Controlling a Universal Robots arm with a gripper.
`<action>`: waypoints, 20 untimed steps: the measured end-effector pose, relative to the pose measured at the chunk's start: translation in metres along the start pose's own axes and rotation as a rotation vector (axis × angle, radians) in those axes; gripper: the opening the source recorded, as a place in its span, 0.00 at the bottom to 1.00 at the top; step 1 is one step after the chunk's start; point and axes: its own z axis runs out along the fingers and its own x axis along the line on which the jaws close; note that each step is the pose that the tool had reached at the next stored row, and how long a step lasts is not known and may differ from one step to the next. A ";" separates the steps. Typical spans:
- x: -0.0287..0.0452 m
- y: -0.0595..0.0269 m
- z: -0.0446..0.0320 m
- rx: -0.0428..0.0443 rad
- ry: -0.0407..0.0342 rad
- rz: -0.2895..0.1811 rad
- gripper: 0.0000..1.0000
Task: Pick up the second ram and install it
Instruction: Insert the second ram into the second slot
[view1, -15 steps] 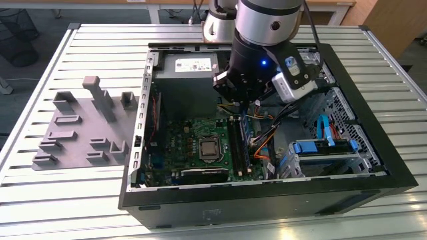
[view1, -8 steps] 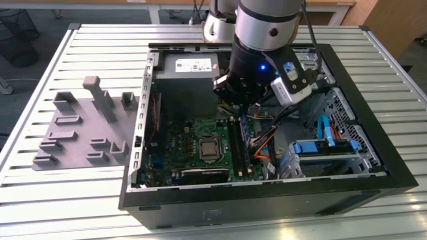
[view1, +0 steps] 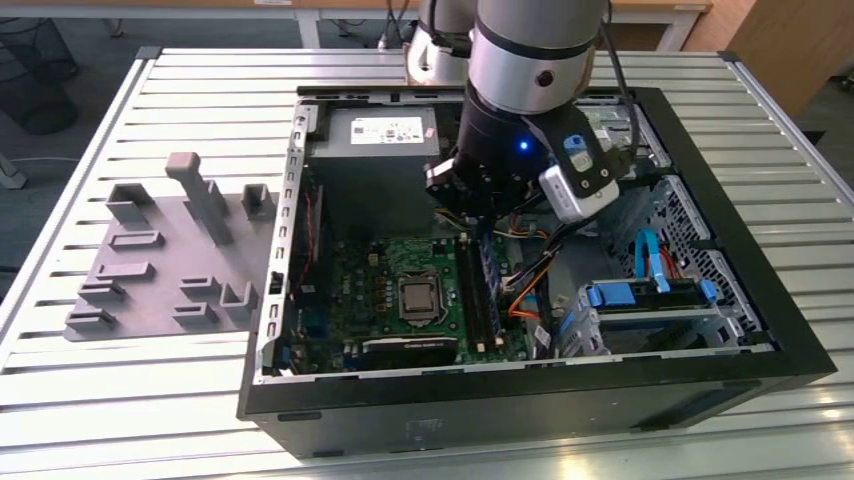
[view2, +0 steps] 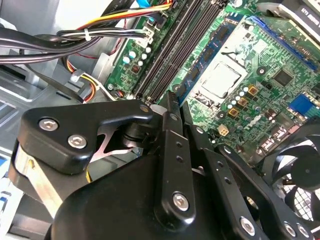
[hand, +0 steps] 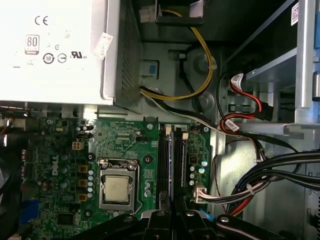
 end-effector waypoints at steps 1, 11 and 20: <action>0.0000 -0.0005 0.0009 0.0000 0.0001 0.000 0.14; -0.0001 -0.0017 0.0121 0.0000 0.0004 0.009 0.14; 0.0002 -0.0018 0.0176 -0.0004 0.0057 0.022 0.14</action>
